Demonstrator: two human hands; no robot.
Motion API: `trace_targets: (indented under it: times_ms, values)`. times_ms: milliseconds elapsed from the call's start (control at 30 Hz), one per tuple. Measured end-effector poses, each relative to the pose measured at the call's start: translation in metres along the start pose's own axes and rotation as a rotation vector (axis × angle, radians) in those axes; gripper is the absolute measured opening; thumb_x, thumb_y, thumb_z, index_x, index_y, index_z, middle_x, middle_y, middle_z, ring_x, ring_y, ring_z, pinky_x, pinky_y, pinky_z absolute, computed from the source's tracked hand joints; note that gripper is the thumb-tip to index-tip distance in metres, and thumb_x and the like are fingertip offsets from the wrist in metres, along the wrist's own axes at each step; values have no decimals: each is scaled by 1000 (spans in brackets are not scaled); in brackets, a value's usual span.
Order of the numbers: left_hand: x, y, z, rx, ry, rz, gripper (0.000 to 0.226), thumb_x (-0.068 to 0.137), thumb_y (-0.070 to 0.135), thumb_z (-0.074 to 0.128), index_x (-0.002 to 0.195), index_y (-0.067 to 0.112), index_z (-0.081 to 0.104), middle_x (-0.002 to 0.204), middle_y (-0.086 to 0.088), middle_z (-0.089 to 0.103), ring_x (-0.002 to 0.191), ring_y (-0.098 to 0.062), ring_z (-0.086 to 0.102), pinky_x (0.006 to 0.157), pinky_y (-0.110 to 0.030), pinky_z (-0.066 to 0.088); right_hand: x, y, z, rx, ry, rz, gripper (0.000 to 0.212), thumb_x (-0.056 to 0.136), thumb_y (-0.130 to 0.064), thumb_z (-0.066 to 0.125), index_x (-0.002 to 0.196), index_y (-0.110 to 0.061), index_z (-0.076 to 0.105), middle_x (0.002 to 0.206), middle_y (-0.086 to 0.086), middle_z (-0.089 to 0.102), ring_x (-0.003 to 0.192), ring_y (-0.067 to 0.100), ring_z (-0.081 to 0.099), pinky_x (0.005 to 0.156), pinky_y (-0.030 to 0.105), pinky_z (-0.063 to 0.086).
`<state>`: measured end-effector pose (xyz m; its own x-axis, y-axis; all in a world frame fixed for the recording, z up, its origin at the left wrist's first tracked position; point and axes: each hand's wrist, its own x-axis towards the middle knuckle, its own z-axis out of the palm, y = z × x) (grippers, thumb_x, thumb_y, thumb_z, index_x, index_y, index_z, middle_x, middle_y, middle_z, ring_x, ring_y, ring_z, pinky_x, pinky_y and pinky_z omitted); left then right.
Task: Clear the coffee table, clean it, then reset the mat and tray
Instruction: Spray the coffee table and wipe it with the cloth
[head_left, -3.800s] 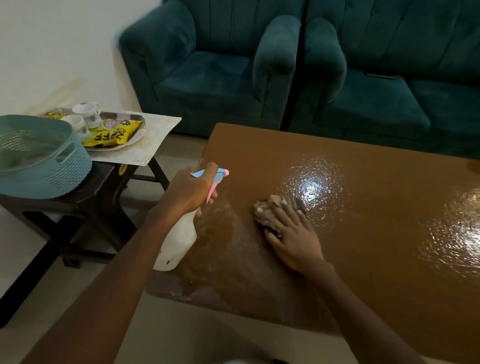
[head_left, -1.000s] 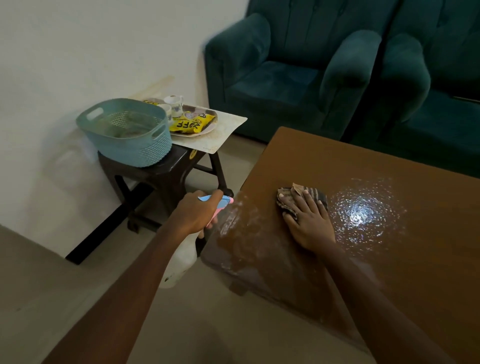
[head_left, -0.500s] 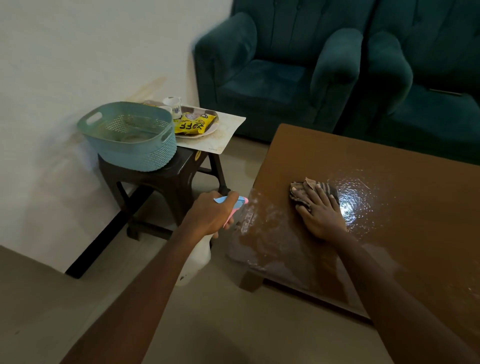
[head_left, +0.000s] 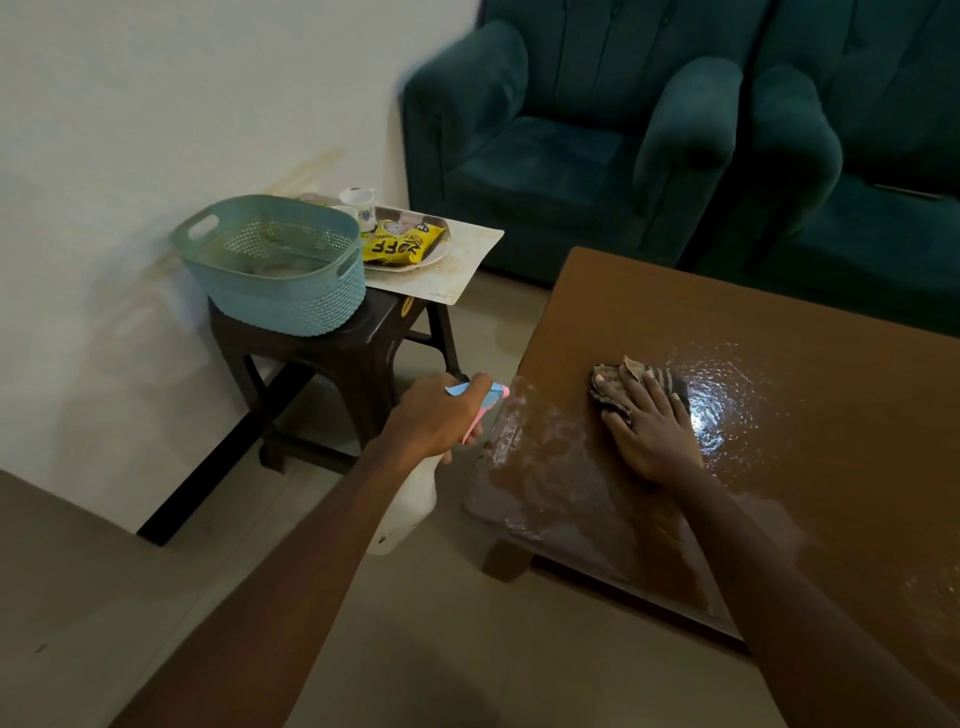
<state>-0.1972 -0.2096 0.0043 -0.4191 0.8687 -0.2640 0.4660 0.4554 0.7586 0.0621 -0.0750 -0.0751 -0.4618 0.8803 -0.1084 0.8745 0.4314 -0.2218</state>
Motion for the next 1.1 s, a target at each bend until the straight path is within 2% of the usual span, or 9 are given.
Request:
trace_targets:
  times_ms: [133,300,367,467,600,800,867,1000,1100]
  values:
    - [-3,-2,0,-7,1,-26,43,94,53,45,83,14,60,68,-5,67,56,-16,63,49,-23,48,1,-2,0,3,-8,19,52,104,-51,22,155,-46,12,166,-13,-2,151,10,-14,122,40,-8]
    - [-6,-8,-12,-53,34,15,43,98,48,42,83,15,63,71,-3,69,66,-17,68,63,-28,55,13,-23,0,19,-13,52,53,103,-53,20,154,-49,8,166,-12,-6,151,12,-16,122,44,-9]
    - [-10,-11,-17,-96,70,27,43,99,46,40,82,15,65,71,-3,69,65,-16,67,62,-27,54,22,-43,0,24,-29,24,52,103,-54,20,153,-51,7,166,-11,-6,151,14,-16,121,45,-10]
    - [-17,-17,-24,-120,101,34,46,100,46,38,80,14,64,71,-5,70,64,-17,66,60,-29,53,30,-81,7,-2,-51,-88,52,103,-55,20,152,-52,6,166,-8,-2,152,17,-13,122,46,-9]
    - [-24,-25,-30,-132,148,60,50,101,44,37,73,14,66,66,-4,70,56,-15,65,53,-30,53,-1,-120,23,-81,-50,-314,55,101,-55,21,154,-44,19,167,-7,6,152,16,-9,123,45,-6]
    - [-24,-27,-31,-145,145,62,51,101,45,36,76,11,67,67,-4,70,52,-11,64,46,-24,50,-84,-100,33,-102,-89,-578,57,98,-62,13,153,-50,12,163,-13,0,152,14,-11,121,40,-9]
    - [-25,-24,-31,-152,139,55,49,101,44,36,79,12,65,67,-3,69,54,-11,64,47,-23,50,-89,-75,28,-108,-85,-563,57,97,-61,17,153,-50,14,163,-16,1,152,11,-10,121,38,-6]
    - [-28,-20,-31,-149,134,47,44,101,44,36,79,16,61,66,1,65,56,-10,62,50,-16,49,-55,-46,12,-62,-37,-299,57,93,-62,11,149,-56,6,159,-23,-9,150,7,-15,123,38,-5]
    - [-30,-19,-28,-151,145,38,47,101,44,35,87,10,64,67,0,66,56,-11,62,47,-14,48,-24,-69,13,-35,-28,-132,53,100,-58,18,151,-55,3,165,-14,-6,151,14,-15,122,40,-9]
